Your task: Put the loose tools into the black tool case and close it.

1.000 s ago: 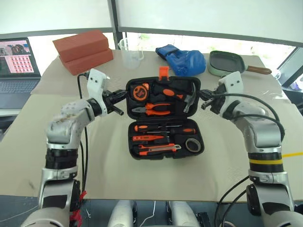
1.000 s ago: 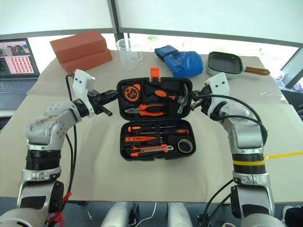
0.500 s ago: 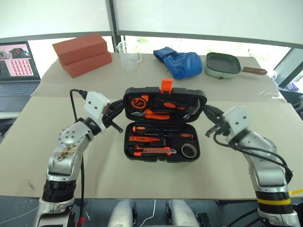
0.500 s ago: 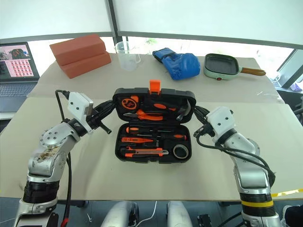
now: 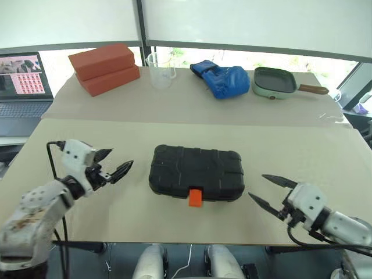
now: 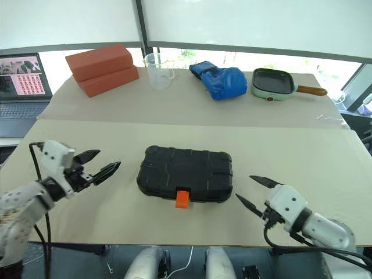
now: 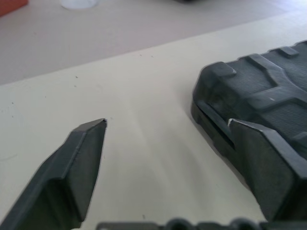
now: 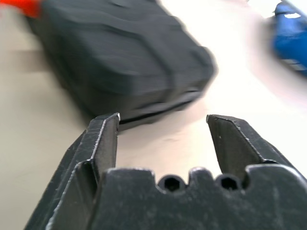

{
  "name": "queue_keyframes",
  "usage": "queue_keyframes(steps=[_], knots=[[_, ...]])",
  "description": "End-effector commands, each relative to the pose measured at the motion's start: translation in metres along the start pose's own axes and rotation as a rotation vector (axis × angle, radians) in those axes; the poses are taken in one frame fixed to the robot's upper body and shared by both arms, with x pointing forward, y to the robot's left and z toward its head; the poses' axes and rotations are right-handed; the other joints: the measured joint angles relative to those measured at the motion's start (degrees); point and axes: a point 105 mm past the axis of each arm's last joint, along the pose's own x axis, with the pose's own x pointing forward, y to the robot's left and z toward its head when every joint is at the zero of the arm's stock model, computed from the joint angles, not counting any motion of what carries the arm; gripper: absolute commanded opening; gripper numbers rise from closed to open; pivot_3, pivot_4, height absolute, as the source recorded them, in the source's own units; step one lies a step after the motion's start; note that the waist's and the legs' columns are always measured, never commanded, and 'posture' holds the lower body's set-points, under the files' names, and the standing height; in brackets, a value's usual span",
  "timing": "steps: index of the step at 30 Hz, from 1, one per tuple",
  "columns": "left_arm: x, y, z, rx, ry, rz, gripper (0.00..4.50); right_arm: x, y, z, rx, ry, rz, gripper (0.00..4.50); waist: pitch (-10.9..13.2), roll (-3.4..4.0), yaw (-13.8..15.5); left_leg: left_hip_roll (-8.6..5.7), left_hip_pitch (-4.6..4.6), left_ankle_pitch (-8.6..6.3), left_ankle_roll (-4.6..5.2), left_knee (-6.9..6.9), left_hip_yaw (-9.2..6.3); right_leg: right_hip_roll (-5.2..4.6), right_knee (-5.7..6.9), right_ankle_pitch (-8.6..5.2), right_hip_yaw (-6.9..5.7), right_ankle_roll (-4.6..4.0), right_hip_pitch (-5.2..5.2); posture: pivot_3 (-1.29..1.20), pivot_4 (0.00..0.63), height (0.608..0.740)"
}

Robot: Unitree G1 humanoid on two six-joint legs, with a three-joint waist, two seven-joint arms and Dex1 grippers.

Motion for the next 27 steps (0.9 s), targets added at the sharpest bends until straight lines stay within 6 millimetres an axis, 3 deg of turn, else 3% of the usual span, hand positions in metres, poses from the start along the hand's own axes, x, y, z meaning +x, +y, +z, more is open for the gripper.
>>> queue_keyframes(steps=[1,2,3,5,7,10,15,18,21,27], knots=[[-0.002,0.008,0.019,-0.002,0.019,-0.087,4.4,-0.006,0.026,0.013,0.108,-0.015,0.207,3.25,0.01,-0.02,0.36,0.01,0.1,-0.01,-0.01,0.0,-0.01,-0.01,-0.01,-0.06,-0.04,-0.03,0.11,0.0,0.15,0.738],[0.006,0.016,0.021,0.061,0.041,-0.091,4.5,-0.004,0.037,0.011,0.107,0.002,0.287,2.68,0.02,-0.04,0.61,0.01,0.13,0.0,-0.01,0.0,-0.02,0.0,-0.01,-0.19,-0.06,-0.15,0.14,0.0,0.15,0.738],[0.018,0.024,0.022,0.118,0.056,-0.097,4.5,0.001,0.047,0.011,0.082,0.011,0.357,2.53,0.01,-0.05,0.7,-0.01,0.16,0.0,-0.01,0.01,0.0,0.01,-0.03,-0.31,-0.07,-0.34,0.14,0.0,0.15,0.738],[0.041,0.035,0.026,0.206,0.068,-0.116,3.99,0.011,0.056,0.011,0.069,0.021,0.434,1.74,0.02,-0.06,1.22,-0.11,0.3,0.0,-0.01,0.01,0.04,0.02,-0.05,-0.35,-0.07,-0.4,0.22,0.0,0.15,0.738],[0.064,0.036,0.028,0.265,0.073,-0.165,3.39,0.022,0.055,0.013,0.043,0.015,0.451,1.15,0.01,-0.07,1.24,-0.21,0.36,0.0,-0.01,0.01,0.13,0.04,-0.12,-0.37,-0.06,-0.44,0.24,0.0,0.15,0.738],[0.095,0.035,0.025,0.354,0.097,-0.229,2.03,0.037,0.048,0.013,0.009,0.012,0.45,0.05,0.01,-0.1,1.26,-0.25,-0.03,0.0,0.0,0.04,0.14,0.05,-0.18,-0.1,-0.03,-0.01,0.08,0.0,0.15,0.738],[0.139,0.02,0.026,0.458,0.095,-0.339,0.11,0.051,0.031,0.006,-0.026,0.025,0.433,0.0,0.01,-0.15,1.32,-0.28,-0.61,-0.03,0.07,0.06,0.26,0.11,-0.54,0.0,-0.23,0.11,-0.17,0.0,0.15,0.738],[0.155,0.005,0.025,0.487,0.104,-0.408,0.04,0.054,0.018,0.002,-0.049,0.042,0.397,0.0,0.0,-0.16,1.34,-0.32,-0.96,-0.05,0.11,0.18,0.25,0.09,-0.55,0.06,-0.23,0.22,-0.42,0.0,0.15,0.738],[0.158,-0.008,0.021,0.514,0.116,-0.484,0.04,0.06,-0.003,-0.003,-0.067,0.065,0.307,0.0,0.0,-0.16,1.02,-0.34,-1.28,-0.06,0.14,0.27,0.25,0.07,-0.53,0.11,-0.18,0.29,-0.77,0.0,0.15,0.738],[0.119,-0.03,-0.007,0.526,0.229,-0.721,0.04,0.068,-0.038,-0.008,-0.064,0.072,0.14,0.0,0.0,-0.15,0.18,-0.26,-1.25,-0.06,0.14,0.24,0.2,0.09,-0.46,0.15,-0.1,0.26,-0.83,0.0,0.15,0.738]])
